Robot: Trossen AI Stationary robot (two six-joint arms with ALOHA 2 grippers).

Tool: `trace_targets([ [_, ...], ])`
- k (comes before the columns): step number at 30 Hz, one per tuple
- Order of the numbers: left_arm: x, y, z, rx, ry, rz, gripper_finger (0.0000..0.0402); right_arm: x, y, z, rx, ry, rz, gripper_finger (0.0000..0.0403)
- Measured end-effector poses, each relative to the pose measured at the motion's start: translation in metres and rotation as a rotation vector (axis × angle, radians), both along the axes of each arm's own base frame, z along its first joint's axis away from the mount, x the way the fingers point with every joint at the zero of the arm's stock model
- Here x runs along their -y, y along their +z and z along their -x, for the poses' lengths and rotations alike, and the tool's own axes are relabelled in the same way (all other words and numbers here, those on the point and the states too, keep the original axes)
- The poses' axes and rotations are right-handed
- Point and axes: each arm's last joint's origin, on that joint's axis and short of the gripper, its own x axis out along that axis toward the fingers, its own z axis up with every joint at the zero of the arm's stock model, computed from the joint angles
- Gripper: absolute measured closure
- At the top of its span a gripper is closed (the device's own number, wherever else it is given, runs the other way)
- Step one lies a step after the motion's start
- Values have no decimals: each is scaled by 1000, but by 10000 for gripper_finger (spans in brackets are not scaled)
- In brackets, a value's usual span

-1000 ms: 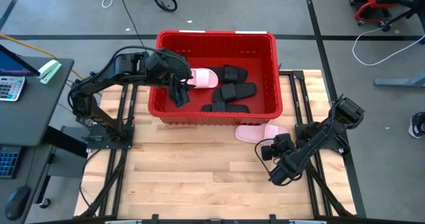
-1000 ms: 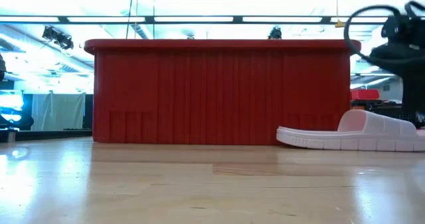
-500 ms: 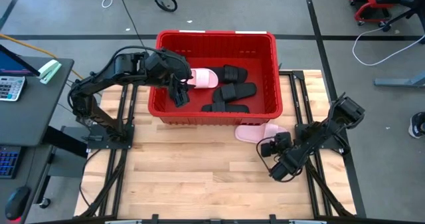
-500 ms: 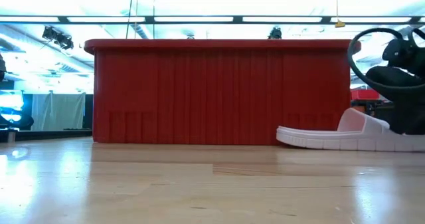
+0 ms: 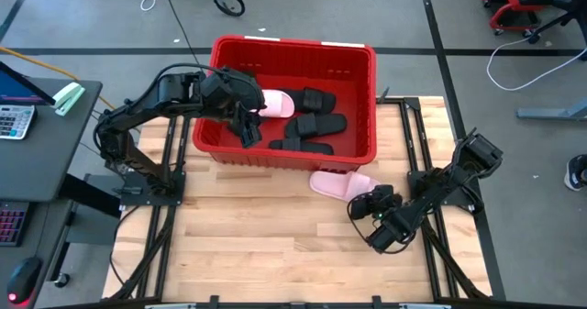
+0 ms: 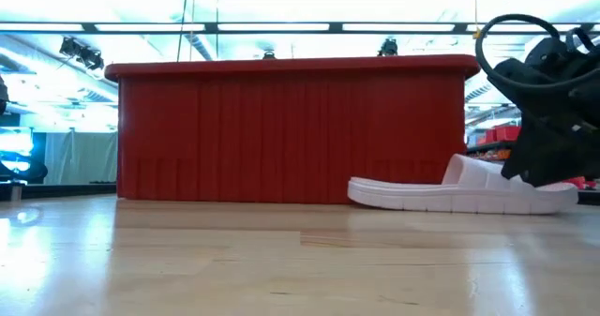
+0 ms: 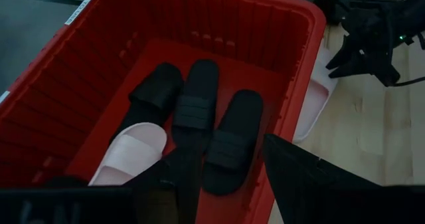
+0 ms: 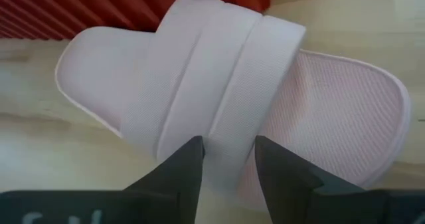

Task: Pick and place slides into bin
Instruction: Put the pink slipper into the red bin

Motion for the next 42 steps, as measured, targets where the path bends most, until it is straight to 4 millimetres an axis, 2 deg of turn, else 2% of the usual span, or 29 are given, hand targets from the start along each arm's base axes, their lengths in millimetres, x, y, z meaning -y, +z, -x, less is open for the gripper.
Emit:
trace_targets([
  [13,0,0,0,0,0,0,239,-11,1,-12,125,52,-56,257],
  [22,0,0,0,1,0,0,239,-7,1,-17,107,67,-48,260],
  [26,0,0,0,1,0,0,239,-7,1,-20,106,83,-45,289],
  [33,0,0,0,1,0,0,239,-12,2,-25,106,156,-55,390],
  [37,0,0,0,8,14,15,239,-20,5,-31,150,217,-79,388],
  [42,0,0,0,10,17,17,239,-41,17,-42,299,363,-62,398],
])
